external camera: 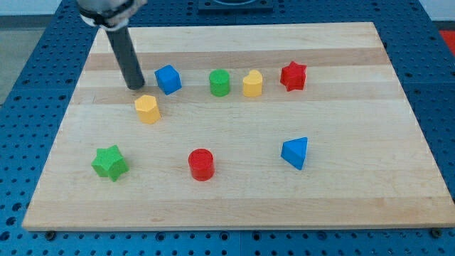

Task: Move the blue cube a bit right

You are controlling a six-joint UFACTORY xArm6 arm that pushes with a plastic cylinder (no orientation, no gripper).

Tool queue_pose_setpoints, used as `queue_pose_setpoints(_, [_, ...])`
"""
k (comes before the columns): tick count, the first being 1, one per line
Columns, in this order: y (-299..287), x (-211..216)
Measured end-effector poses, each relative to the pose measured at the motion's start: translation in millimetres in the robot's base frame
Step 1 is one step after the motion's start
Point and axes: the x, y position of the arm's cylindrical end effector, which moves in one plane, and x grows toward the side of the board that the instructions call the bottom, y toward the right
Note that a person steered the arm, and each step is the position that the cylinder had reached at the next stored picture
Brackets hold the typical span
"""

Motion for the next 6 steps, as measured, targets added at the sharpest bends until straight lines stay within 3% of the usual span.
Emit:
queue_pose_setpoints(1, [0, -20])
queue_pose_setpoints(3, [33, 18])
queue_pose_setpoints(5, [66, 29])
queue_pose_setpoints(6, [31, 20])
